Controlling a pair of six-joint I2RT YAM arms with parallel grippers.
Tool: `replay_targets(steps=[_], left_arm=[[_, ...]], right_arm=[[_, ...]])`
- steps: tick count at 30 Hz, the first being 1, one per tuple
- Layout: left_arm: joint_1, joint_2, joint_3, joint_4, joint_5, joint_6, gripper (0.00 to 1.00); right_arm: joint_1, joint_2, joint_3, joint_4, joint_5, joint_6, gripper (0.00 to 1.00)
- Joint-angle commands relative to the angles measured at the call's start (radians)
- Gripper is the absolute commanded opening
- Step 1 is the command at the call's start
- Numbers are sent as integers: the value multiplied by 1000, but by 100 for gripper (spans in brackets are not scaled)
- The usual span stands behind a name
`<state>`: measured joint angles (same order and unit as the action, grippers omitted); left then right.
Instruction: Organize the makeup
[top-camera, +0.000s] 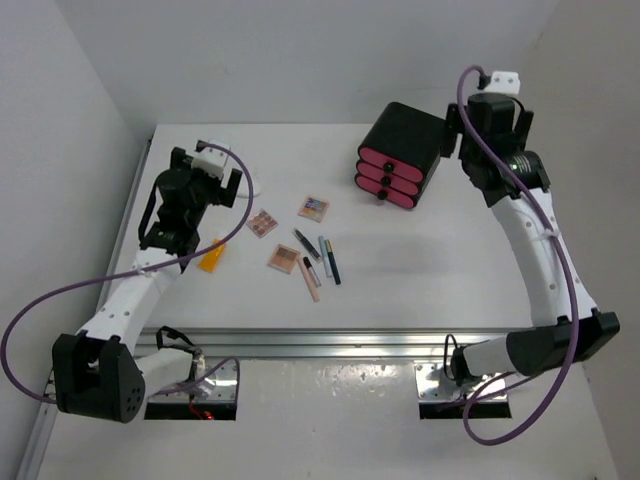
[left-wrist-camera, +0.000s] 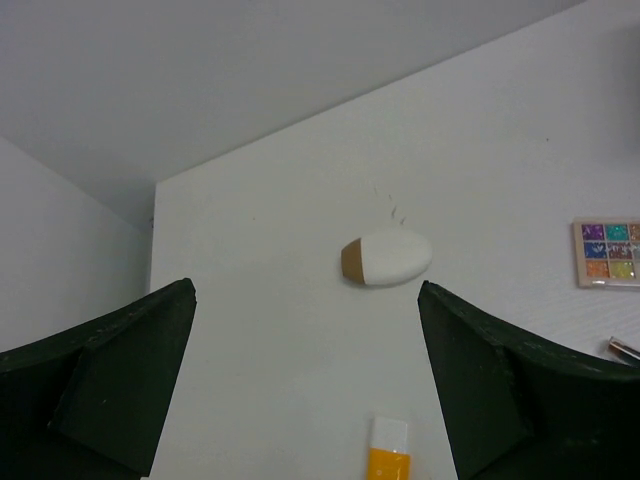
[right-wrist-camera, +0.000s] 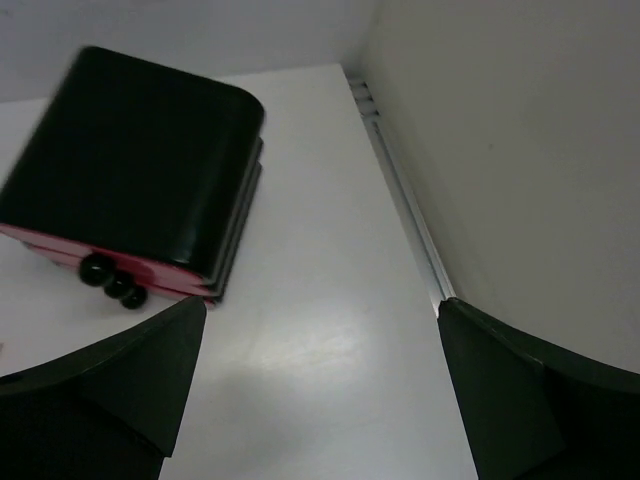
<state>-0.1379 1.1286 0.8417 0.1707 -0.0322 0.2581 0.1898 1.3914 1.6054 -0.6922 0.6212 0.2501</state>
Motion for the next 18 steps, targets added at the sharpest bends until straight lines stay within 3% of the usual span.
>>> replay_targets(steps=[1,2,3,4,5,6,7,8,10,11,12,13,14,15,16,18], left_arm=[[-8,17,98,-86,-3,8,100],[-8,17,99,-95,-17,-22,100],[-8,17,111,-96,-17,-45,100],[-8,17,111,-137,1,-57,100],[-8,17,120,-158,29,-68,100],[-8,17,111,-177,82,-77,100],[-8,17,100,-187,106,-88,100],[-8,17,86,-188,126,-112,100],[-8,17,44,-188,150,-140,100],[-8,7,33,-188,150,-149,100],[-8,7,24,-188,150,-149,100],[-8,7,10,-188,150,-158,100],[-8,-3,10,-197,150,-158,100],[-8,-3,10,-197,150,-158,100],[-8,-3,10,-206,150,-158,100],[-8,-3,0,-206,140,-149,100]], right_arm=[[113,46,103,98,63,-224,100],[137,57,105,153,177,-330,100],[164,92,111,319,251,-687,100],[221,142,116,418,320,-828,100],[230,170,122,746,468,-962,100],[235,238,140,851,500,-1190,100],[255,267,145,943,523,-1329,100],[266,326,162,1058,570,-1362,100],[315,331,160,945,556,-1280,100],[329,324,184,553,511,-1074,100],[339,321,250,376,398,-937,100],[326,324,345,63,312,-500,100],[262,334,381,-143,112,-382,100],[245,337,418,-195,-66,-280,100],[235,331,392,-225,-113,-61,96],[240,322,317,-184,-111,21,90]])
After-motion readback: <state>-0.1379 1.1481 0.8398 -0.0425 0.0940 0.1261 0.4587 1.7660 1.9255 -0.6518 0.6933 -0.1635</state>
